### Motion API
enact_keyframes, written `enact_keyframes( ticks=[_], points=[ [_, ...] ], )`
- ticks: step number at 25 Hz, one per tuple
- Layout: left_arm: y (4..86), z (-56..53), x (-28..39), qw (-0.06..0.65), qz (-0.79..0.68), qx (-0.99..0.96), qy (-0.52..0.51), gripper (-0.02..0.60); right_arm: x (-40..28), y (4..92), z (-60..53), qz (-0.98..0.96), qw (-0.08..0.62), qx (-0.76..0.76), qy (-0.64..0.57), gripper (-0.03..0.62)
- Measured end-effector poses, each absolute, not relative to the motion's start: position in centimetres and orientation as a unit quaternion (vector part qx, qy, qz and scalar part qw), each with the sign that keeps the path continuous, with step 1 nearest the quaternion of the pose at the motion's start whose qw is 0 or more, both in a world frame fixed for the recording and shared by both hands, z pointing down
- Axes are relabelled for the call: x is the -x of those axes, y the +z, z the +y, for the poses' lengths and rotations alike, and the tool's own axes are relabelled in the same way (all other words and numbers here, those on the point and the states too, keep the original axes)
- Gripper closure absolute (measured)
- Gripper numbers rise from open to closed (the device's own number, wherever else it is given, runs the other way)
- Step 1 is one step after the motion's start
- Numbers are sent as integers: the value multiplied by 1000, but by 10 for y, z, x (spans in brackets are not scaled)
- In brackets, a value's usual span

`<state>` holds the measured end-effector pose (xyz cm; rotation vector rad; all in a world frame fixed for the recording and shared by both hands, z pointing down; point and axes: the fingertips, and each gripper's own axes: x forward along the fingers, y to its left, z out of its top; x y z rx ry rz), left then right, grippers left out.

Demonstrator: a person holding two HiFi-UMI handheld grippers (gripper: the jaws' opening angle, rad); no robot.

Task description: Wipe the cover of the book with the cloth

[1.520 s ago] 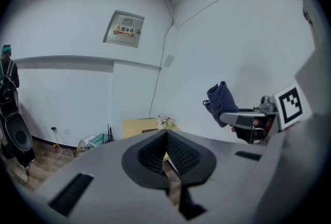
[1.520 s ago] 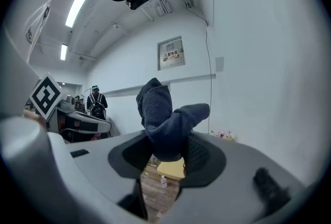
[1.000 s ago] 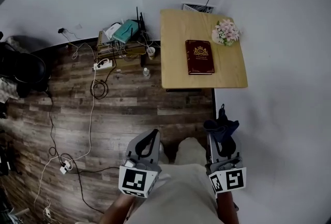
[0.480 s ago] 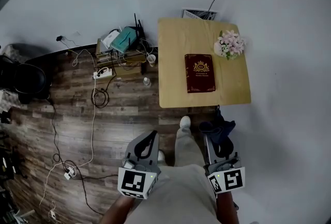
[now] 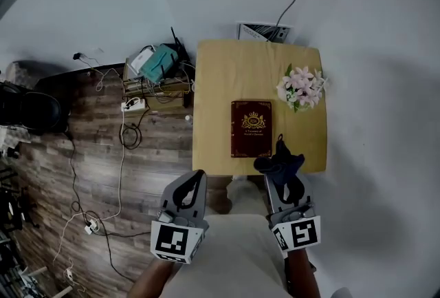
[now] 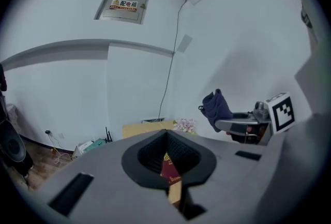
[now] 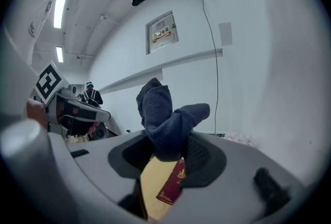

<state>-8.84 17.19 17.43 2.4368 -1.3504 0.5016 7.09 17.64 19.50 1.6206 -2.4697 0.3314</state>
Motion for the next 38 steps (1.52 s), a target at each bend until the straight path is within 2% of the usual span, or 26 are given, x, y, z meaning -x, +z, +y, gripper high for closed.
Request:
enact_keyframes(
  ticks=[18,38],
  points=[
    [224,112,52,196,-455,-840,222,575,-76,235,94,-843,128,-504,137,433],
    [346,102,44,250,-440,-817,277,575,-45,329,33,-855,156,-468,159,433]
  ],
)
